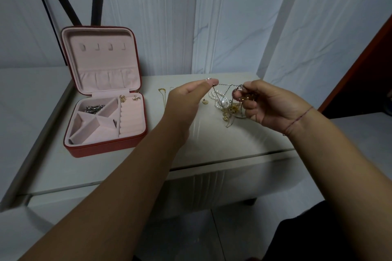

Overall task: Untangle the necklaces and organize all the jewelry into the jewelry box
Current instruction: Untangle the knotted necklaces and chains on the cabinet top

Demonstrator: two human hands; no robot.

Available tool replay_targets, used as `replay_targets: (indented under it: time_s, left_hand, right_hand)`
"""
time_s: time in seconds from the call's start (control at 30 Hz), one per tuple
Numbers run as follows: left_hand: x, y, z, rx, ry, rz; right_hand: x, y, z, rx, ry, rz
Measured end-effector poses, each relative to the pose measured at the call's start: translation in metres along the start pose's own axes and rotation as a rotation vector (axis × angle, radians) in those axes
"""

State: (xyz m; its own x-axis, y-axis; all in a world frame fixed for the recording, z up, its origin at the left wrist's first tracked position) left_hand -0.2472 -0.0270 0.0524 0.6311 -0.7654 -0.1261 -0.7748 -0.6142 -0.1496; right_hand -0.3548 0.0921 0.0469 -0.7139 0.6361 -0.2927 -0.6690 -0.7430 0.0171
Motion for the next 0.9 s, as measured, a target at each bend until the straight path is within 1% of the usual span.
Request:
replay_targets:
  time_s: [0.3, 0.5, 0.6, 0.7, 0.8, 0.9]
  left_hand:
    - [-0.015, 0.001, 0.007, 0.118, -0.163, 0.153]
    - [-0.014, 0.001, 0.008, 0.133, -0.073, 0.176]
    - [-0.016, 0.001, 0.011, 0.169, -0.061, 0.191]
    - [-0.021, -0.001, 0.016, 0.219, -0.057, 0.233]
    - [-0.027, -0.004, 0.022, 0.269, -0.029, 0.29]
    - [-0.03, -0.004, 0.026, 0.294, -0.04, 0.306]
  right_hand:
    - [-0.003, -0.004, 0.001, -0.021, 0.047, -0.038]
    - [-0.006, -0.006, 0.001, -0.041, 0.056, -0.007]
    - [-0.004, -0.004, -0.001, -0.042, 0.034, -0.009]
    - [0.003, -0.003, -0.004, -0.047, -0.026, -0.056]
    - [0.001, -0.003, -0.003, -0.043, -0.02, -0.043]
    - [0.0, -0.003, -0.001, -0.037, -0.017, -0.04]
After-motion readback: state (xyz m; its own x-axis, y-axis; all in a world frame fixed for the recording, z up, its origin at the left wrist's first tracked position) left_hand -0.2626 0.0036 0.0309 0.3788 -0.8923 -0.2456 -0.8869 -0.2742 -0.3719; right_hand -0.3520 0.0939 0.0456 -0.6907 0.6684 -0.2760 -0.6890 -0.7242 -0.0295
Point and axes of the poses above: each hand's wrist, its own y-axis towards the middle knuckle, its own x-axis out of the back of the hand, z = x × y, the point moved 9 cm from there along y, towards the middle knuckle, and after that the axes turned 14 degrees about x, right-handed, at the moved point
